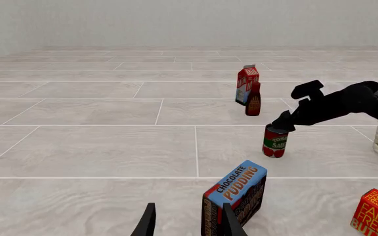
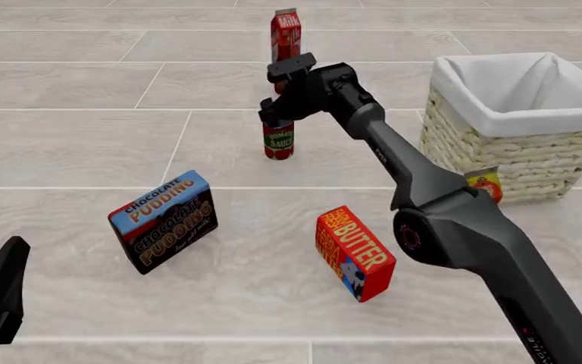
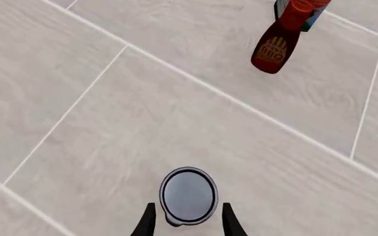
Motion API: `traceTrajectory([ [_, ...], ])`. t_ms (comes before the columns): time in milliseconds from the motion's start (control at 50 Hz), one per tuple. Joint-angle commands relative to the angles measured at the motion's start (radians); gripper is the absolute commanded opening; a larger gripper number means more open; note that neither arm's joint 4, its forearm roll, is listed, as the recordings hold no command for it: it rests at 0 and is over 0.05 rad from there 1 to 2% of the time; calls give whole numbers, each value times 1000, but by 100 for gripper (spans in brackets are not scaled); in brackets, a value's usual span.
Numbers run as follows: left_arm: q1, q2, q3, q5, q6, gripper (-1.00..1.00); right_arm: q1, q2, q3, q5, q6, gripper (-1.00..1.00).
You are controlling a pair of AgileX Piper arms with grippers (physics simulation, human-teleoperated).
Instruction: Pick the tomato sauce and place it in the basket.
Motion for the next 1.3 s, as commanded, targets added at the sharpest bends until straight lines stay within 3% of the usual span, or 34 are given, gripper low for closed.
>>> traceTrajectory([
  [20,0,0,0,0,0,100,-3,6,0,-1,0,100],
  [1300,0,0,0,0,0,100,-7,29,-1,-13,19,100],
])
